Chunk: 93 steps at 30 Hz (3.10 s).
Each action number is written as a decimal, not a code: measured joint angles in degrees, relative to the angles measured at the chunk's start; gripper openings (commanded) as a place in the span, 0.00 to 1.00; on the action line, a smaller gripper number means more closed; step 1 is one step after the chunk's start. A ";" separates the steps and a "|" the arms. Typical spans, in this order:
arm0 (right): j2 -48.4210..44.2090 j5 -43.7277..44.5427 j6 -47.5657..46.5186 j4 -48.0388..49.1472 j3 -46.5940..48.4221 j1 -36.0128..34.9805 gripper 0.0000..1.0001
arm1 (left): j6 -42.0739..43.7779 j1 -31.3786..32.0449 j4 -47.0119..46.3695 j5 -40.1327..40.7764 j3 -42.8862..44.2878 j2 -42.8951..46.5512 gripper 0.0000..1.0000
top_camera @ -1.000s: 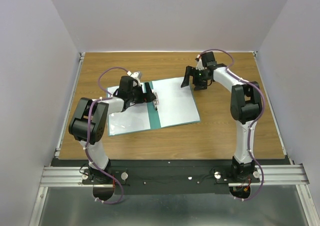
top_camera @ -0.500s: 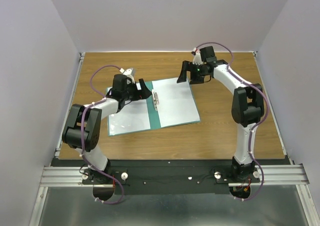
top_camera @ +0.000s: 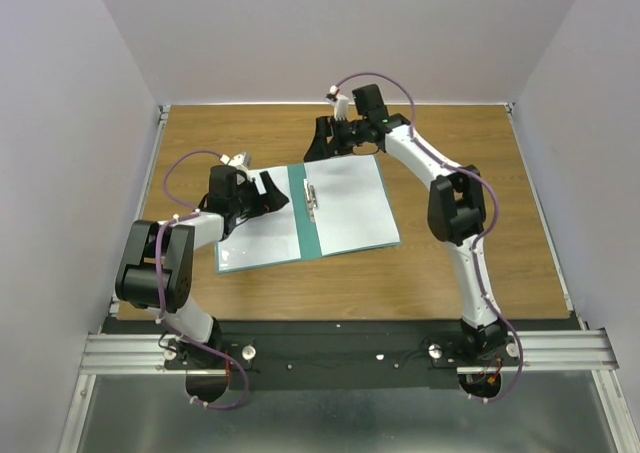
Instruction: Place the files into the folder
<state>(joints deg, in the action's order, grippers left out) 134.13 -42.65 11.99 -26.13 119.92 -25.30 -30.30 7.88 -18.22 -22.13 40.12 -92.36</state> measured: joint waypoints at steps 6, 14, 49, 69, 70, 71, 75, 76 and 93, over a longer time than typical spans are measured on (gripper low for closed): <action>7.65 -2.03 1.14 0.61 6.60 -1.64 1.00 | -0.28 -0.07 -0.98 -0.87 -0.24 -0.26 0.97; 13.55 -5.35 4.66 2.95 11.52 -2.29 1.00 | -0.59 -0.07 -1.33 -1.11 -0.81 -1.16 0.97; 17.25 -7.89 9.68 7.26 12.15 -4.26 1.00 | -0.79 -0.31 -2.47 -2.05 -0.72 -2.29 0.97; 17.27 -9.03 10.10 8.13 9.11 -4.28 0.99 | -0.81 -0.33 -2.51 -2.05 -0.72 -2.32 0.97; 17.27 -9.22 10.14 8.13 8.81 -4.26 0.99 | -0.81 -0.33 -2.51 -2.05 -0.72 -2.32 0.97; 17.27 -9.66 10.14 8.39 8.57 -4.26 0.99 | -0.83 -0.33 -2.51 -2.05 -0.72 -2.34 0.97; 17.18 -10.69 10.08 8.74 8.02 -4.28 0.99 | -0.85 -0.33 -2.58 -2.05 -0.72 -2.38 0.97; 17.07 -10.86 10.03 8.83 7.78 -4.28 0.99 | -0.85 -0.33 -2.58 -2.05 -0.72 -2.38 0.97; 15.30 -11.72 8.33 8.90 5.57 -5.07 0.98 | -0.87 -0.33 -2.89 -2.05 -0.72 -2.49 0.97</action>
<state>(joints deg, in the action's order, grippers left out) 149.42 -54.37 20.32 -17.23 125.49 -30.37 -31.18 7.55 -21.10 -24.18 39.40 -94.85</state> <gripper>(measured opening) 0.987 0.970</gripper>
